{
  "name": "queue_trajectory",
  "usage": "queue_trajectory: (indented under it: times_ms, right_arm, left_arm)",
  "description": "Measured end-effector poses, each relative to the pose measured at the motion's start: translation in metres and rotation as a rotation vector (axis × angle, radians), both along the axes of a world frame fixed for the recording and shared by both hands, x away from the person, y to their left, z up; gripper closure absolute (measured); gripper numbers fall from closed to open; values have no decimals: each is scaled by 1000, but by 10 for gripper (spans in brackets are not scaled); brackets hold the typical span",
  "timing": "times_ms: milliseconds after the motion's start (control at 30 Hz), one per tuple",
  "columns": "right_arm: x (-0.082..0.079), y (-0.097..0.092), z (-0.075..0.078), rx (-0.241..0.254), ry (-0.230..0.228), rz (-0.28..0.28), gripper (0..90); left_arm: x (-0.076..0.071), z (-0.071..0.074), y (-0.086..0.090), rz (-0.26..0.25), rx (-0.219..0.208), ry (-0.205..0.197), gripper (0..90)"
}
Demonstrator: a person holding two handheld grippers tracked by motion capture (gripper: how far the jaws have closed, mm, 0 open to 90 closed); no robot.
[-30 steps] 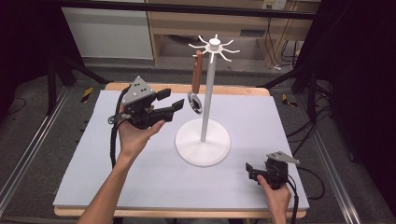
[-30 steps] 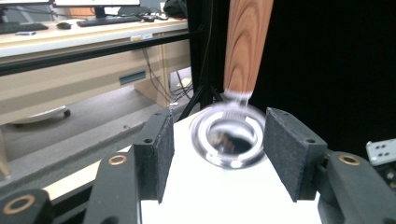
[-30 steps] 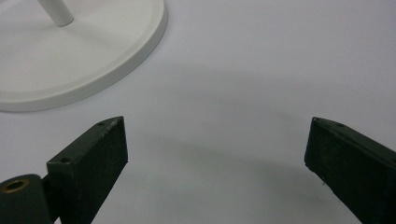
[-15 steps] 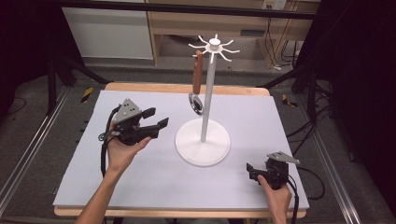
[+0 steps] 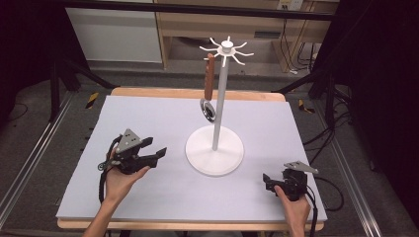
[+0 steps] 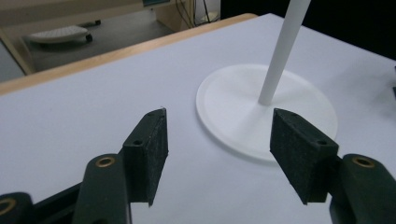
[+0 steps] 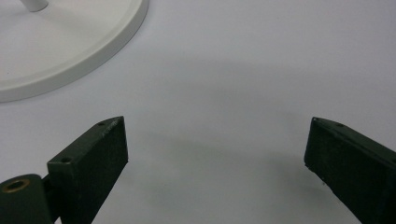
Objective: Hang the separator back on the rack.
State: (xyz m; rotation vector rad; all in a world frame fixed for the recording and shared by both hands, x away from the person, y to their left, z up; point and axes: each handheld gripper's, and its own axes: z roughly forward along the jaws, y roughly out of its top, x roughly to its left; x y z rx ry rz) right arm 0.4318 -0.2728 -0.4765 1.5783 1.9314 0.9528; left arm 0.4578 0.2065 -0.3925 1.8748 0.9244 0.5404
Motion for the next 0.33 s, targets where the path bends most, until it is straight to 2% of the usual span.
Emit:
queue_trajectory:
  times_ms: [100, 333]
  right_arm:
    - [1, 0, -1, -3, 10, -5, 66]
    - [1, -1, -3, -8, 23, -7, 66]
  left_arm:
    - [0, -14, 10, 26, -8, 27, 363]
    - [-4, -44, 38, 95, 3, 83, 356]
